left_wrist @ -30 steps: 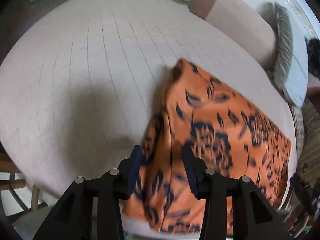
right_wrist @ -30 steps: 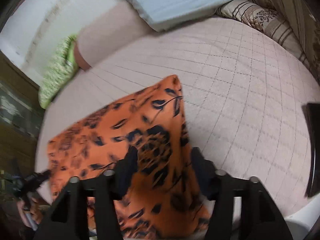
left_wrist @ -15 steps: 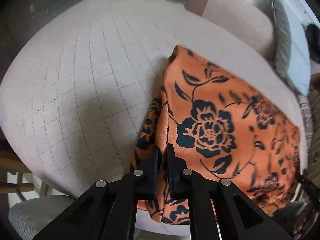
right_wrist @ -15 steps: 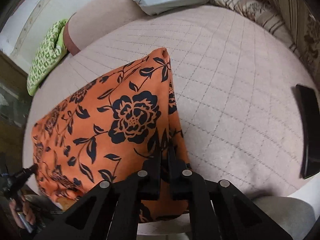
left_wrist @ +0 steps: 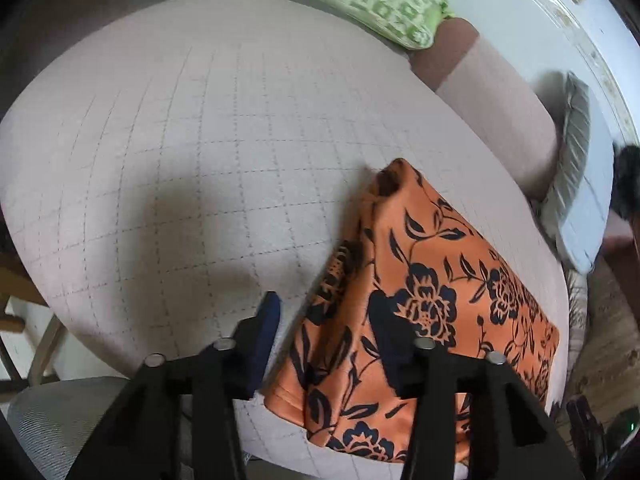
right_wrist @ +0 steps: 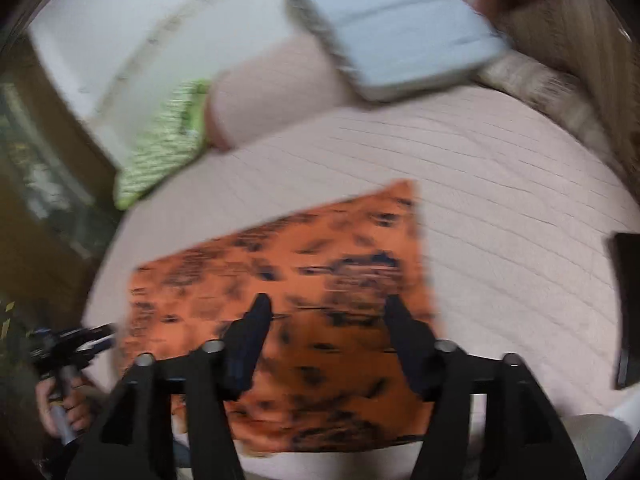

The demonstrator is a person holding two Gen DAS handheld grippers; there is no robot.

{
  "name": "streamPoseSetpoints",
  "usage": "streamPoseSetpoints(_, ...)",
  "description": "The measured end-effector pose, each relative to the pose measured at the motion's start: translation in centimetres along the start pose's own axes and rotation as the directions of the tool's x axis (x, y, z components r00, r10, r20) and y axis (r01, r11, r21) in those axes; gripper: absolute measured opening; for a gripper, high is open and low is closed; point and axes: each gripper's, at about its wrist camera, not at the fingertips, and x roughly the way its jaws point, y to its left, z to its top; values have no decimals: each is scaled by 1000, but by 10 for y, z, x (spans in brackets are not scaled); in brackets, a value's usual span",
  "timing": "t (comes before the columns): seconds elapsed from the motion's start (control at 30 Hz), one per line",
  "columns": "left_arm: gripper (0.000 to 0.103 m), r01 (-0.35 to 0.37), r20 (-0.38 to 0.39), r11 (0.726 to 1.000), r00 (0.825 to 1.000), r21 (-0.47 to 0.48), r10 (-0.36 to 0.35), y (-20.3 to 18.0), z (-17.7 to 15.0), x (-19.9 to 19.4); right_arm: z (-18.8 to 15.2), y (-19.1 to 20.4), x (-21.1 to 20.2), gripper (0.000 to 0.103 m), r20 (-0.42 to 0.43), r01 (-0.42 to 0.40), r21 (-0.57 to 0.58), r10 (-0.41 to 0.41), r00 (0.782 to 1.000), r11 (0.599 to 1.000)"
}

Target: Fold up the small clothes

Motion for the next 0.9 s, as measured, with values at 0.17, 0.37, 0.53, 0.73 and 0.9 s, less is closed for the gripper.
streamPoseSetpoints(0.17, 47, -17, -66, 1000, 998, 0, 17, 4, 2, 13, -3, 65, 32, 65, -123, -225, -14, 221, 967, 974)
streamPoseSetpoints(0.37, 50, 26, -184, 999, 982, -45, -34, 21, 9, 46, 6, 136, 78, 66, -226, -345, -53, 326, 918, 937)
streamPoseSetpoints(0.53, 51, 181, -248, 982, 950, -59, -191, 18, 11, 58, 7, 202, 107, 66, -339, -374, -177, 301, 892, 910)
streamPoseSetpoints(0.73, 50, 221, -282, 970, 929, -104, -242, 21, 18, 71, 6, 246, 137, 66, -399, -376, -248, 260, 879, 893)
streamPoseSetpoints(0.9, 49, 223, -289, 961, 921, -161, -262, 32, 18, 77, 8, 259, 158, 66, -459, -378, -208, 251, 852, 902)
